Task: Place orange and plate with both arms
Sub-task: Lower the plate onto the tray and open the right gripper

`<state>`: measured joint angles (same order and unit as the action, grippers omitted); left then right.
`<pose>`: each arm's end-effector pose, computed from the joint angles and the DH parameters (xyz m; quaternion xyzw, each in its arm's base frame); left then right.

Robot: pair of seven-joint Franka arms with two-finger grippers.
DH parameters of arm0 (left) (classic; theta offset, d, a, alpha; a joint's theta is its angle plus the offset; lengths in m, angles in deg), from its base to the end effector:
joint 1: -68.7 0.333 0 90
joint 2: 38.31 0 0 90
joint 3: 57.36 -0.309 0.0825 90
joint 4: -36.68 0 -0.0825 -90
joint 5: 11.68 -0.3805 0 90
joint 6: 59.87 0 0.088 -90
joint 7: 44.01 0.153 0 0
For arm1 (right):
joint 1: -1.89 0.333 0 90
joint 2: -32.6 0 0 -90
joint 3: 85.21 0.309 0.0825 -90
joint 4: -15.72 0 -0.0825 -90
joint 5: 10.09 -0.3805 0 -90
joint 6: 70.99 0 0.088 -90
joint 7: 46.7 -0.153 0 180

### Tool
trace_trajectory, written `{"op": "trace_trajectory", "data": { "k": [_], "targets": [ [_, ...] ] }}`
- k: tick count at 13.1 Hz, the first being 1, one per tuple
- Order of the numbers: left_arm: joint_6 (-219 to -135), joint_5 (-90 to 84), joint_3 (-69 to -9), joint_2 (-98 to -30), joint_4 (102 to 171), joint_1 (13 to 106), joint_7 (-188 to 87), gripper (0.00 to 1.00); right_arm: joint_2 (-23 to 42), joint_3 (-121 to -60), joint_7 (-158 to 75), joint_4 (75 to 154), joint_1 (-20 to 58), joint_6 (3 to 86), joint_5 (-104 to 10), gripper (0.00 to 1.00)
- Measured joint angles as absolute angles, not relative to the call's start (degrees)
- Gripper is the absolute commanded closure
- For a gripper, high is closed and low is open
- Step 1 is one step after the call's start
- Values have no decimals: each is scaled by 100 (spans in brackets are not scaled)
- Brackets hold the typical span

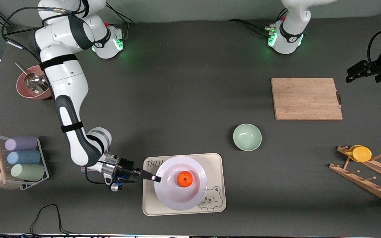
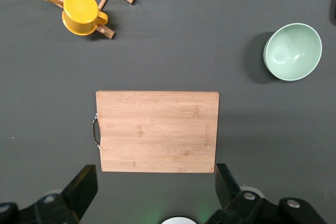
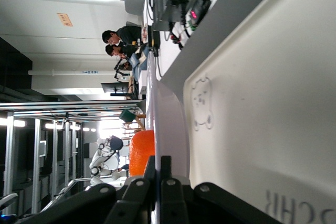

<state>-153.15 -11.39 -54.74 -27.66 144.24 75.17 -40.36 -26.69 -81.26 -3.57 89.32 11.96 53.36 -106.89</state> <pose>0.4888 0.0309 0.5297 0.9995 0.0025 -0.0318 0.0004 0.7301 0.2470 0.1255 -0.7865 0.1132 -0.1010 0.5987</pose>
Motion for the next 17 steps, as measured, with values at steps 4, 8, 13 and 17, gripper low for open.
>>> {"op": "trace_trajectory", "data": {
  "k": [4, 8, 13, 17],
  "targets": [
    [-15319, -1140, -5455, -2765, 14484, 7515, -4036, 0, -2960, -8125, -199, 8825, 1362, 5573, -10682, 100],
    [-15320, -1142, -5454, -2765, 14489, 7515, -4036, 0, -3041, -8132, 5, 8817, 1367, 5636, -10680, 100],
    [-15321, -1143, -5453, -2765, 14489, 7515, -4035, 0, -3053, -8217, 8, 8797, 1346, 5630, -10679, 46],
    [-15321, -1145, -5454, -2765, 14489, 7515, -4035, 0, -3050, -8294, 8, 8720, 1335, 5625, -10501, 39]
  ]
}}
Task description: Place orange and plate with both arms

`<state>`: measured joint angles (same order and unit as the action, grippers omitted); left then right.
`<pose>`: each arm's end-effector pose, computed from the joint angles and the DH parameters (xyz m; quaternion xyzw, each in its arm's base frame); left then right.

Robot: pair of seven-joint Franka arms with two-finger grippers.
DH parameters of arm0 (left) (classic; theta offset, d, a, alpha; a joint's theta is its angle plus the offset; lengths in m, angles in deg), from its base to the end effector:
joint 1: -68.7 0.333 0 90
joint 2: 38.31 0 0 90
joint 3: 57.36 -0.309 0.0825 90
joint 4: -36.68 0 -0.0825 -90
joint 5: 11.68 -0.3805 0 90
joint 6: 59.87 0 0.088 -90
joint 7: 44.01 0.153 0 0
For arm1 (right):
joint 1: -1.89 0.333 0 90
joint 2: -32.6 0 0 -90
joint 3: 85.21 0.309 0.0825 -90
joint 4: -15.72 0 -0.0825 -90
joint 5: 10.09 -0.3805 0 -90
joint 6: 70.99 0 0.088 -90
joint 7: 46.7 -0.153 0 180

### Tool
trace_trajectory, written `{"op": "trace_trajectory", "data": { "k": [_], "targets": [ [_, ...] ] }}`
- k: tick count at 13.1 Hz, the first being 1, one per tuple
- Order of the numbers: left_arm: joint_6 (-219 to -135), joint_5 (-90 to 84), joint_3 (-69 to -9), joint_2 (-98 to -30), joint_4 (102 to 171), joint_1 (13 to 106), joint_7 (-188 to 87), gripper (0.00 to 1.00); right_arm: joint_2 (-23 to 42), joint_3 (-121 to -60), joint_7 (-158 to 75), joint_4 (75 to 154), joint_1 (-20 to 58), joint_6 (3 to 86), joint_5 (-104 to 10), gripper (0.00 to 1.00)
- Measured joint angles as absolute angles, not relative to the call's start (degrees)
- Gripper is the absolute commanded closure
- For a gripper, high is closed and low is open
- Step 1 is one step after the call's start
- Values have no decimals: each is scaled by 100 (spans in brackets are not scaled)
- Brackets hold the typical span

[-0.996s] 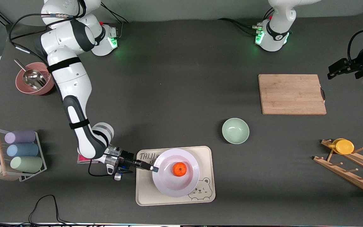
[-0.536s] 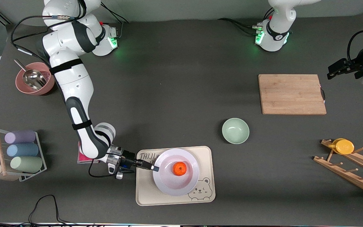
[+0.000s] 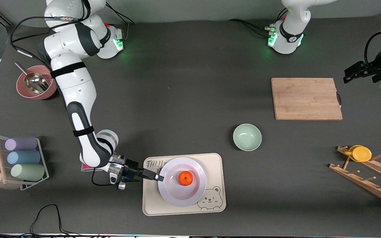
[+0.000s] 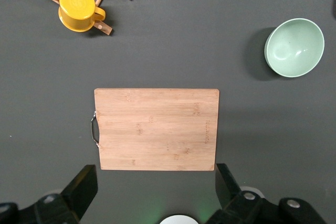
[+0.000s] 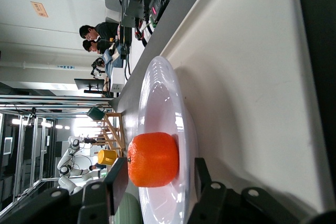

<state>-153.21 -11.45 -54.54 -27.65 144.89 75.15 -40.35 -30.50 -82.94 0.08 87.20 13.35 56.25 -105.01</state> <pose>0.4877 0.0290 0.5246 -0.9993 -0.0005 0.0369 0.0002 0.7272 0.2401 0.0838 -0.8160 0.0899 -0.1183 0.5587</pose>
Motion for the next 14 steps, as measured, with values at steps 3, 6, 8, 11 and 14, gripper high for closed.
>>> {"op": "trace_trajectory", "data": {
  "k": [3, 6, 8, 11, 14],
  "targets": [
    [-15323, -1147, -5454, -2765, 14489, 7515, -4035, 0, -3012, -8404, -22, 8678, 1314, 5612, -10159, 39],
    [-15323, -1147, -5454, -2765, 14489, 7515, -4035, 0, -2972, -8462, -242, 8670, 1287, 5610, -9950, 40],
    [-15323, -1148, -5454, -2765, 14489, 7515, -4035, 0, -2846, -8620, -966, 8647, 1263, 5624, -9155, 40],
    [-15323, -1149, -5454, -2764, 14489, 7515, -4035, 0, -2342, -8696, -2256, 8717, 1101, 5585, -7537, 36],
    [-15334, -1150, -5453, -2763, 14489, 7515, -4035, 0, -1431, -8728, -3191, 9095, 972, 5058, -5700, 17]
  ]
}}
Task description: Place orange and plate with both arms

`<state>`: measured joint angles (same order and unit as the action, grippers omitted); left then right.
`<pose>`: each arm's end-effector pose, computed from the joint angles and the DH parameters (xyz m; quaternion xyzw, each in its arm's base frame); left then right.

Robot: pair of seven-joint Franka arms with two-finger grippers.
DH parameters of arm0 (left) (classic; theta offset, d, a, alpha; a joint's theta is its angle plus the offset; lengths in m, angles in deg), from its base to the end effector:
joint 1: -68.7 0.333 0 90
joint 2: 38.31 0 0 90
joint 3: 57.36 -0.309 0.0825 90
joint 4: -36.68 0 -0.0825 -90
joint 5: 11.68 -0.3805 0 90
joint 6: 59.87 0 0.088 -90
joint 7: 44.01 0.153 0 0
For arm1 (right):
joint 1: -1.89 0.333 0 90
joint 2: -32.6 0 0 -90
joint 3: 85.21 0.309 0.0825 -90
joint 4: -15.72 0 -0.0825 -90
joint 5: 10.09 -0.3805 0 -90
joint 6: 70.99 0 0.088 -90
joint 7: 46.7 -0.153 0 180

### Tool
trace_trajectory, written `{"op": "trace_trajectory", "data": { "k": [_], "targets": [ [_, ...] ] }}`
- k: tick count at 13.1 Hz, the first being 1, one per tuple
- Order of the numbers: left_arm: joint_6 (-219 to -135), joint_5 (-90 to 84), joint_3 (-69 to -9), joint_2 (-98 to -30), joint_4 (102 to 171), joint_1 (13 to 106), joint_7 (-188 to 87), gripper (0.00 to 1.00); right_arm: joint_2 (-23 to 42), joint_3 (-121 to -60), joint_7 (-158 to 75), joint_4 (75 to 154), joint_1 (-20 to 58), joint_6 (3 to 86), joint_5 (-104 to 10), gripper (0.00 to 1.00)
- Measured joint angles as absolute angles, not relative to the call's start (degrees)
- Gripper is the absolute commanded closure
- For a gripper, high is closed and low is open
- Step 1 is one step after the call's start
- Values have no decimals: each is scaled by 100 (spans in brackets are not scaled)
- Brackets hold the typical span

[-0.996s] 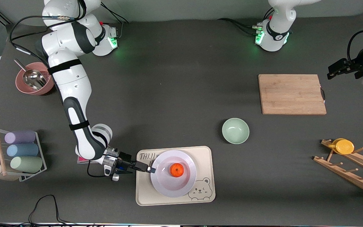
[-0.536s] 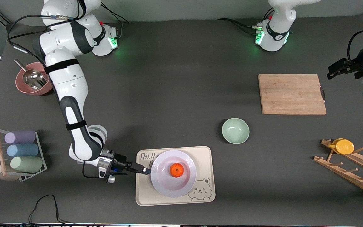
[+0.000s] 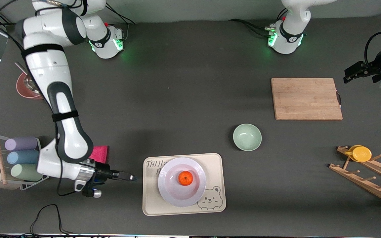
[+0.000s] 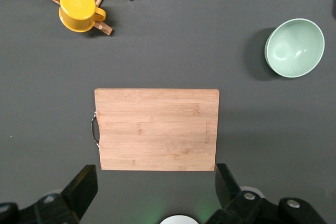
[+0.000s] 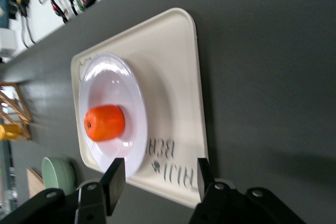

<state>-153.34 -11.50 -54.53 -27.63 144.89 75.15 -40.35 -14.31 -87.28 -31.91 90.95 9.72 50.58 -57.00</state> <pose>0.4880 0.0291 0.5249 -0.9994 -0.0004 0.0357 0.0007 0.7376 0.1419 0.2187 -0.9447 0.0369 -0.0222 0.3252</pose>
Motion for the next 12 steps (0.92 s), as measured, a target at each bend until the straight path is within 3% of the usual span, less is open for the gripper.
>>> {"op": "trace_trajectory", "data": {
  "k": [2, 8, 12],
  "targets": [
    [-15388, -1150, -5453, -2763, 14492, 7515, -4035, 0, -801, -8915, -3340, 9384, 957, 4562, -4782, 0],
    [-15546, -1152, -5448, -2763, 14493, 7513, -4034, 0, 1077, -9420, -3478, 9655, 865, 2810, -2122, 0],
    [-15675, -1144, -5372, -2765, 14498, 7490, -4033, 0, 2139, -9443, -4254, 9877, 798, 2161, -1417, 0]
  ]
}}
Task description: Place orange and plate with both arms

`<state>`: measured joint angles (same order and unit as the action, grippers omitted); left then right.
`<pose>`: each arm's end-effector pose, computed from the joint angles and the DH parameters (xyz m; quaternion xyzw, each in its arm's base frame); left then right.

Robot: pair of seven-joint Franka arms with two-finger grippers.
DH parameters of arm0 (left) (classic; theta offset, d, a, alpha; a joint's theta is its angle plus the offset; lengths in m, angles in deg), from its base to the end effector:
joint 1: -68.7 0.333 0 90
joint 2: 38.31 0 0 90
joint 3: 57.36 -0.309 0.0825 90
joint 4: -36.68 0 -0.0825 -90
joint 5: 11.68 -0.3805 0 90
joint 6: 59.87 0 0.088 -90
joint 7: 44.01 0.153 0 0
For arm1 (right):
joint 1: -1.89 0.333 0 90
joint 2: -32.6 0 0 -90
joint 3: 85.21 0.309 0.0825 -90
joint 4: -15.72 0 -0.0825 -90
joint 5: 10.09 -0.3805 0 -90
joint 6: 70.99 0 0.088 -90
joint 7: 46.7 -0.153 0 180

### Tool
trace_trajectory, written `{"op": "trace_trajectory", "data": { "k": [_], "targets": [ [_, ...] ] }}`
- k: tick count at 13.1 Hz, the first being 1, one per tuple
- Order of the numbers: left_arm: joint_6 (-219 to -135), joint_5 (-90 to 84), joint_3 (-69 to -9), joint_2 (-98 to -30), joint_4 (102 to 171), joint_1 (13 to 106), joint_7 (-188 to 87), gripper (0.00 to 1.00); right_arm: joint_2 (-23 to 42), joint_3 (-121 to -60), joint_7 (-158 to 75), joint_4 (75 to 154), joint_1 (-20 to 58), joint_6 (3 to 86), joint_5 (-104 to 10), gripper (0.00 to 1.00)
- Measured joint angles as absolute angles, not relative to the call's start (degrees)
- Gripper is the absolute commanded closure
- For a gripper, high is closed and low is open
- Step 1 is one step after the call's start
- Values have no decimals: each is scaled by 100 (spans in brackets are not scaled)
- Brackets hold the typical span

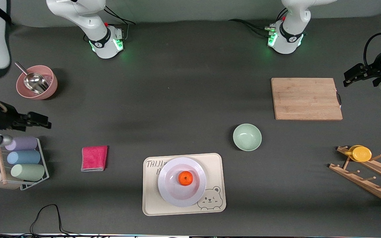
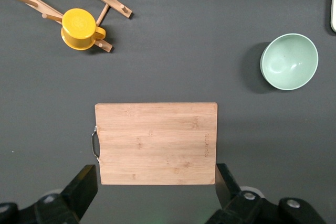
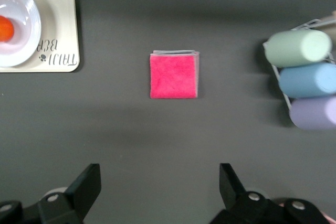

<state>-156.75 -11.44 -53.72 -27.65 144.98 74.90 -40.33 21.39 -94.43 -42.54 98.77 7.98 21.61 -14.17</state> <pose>0.4977 0.0199 0.5288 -0.9999 0.0089 0.0070 0.0034 0.6097 -0.0150 0.5200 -0.9997 -0.0082 0.0119 0.0207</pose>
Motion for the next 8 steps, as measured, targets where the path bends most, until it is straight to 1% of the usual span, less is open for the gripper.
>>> {"op": "trace_trajectory", "data": {
  "k": [3, 8],
  "targets": [
    [-15727, -1132, -5369, -2768, 14504, 7486, -4033, 0, 2547, -9444, -4293, 10132, 625, 2138, -1249, 0],
    [-15763, -1131, -5367, -2768, 14506, 7486, -4041, 0, 2628, -9425, -4414, 10280, 598, 2108, -1238, 0]
  ]
}}
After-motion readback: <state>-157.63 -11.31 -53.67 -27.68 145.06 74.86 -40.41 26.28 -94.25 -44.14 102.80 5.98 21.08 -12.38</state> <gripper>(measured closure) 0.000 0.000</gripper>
